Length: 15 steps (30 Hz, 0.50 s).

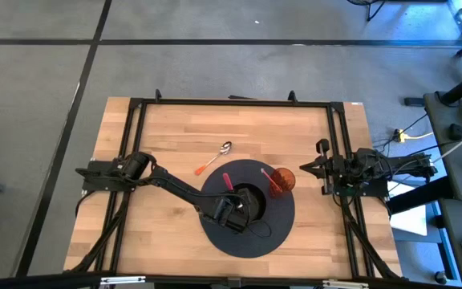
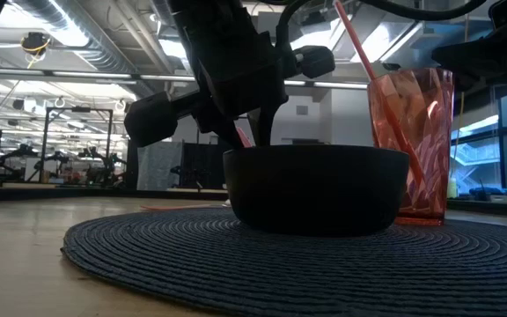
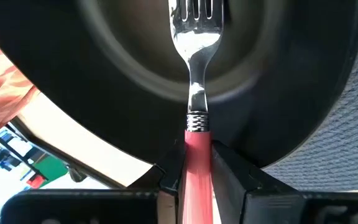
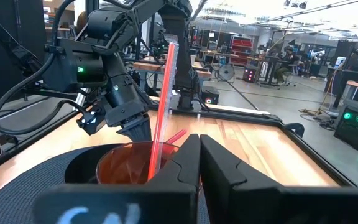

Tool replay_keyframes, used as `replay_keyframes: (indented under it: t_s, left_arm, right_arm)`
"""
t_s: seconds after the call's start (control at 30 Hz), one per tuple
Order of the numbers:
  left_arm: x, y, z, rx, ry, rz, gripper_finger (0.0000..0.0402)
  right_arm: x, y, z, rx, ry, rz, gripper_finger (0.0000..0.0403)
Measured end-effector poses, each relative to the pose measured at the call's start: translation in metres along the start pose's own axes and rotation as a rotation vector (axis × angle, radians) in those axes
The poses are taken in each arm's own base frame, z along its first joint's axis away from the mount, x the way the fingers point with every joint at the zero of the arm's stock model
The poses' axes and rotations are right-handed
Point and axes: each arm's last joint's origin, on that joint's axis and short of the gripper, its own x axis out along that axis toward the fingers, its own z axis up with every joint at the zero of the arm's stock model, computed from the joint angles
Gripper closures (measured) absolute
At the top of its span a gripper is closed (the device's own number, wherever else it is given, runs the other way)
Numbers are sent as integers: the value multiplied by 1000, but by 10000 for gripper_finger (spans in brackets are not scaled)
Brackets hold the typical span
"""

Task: Pick & Place Utensil
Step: Put the fork into the bowl

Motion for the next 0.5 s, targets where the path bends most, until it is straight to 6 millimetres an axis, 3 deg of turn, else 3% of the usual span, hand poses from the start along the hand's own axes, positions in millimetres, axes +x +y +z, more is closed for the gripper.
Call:
replay_keyframes:
  t_s: [0.5]
  left_arm:
    - [0,0,0,-6,2,1,343]
  right_arm:
    - [0,0,0,0,0,0,391]
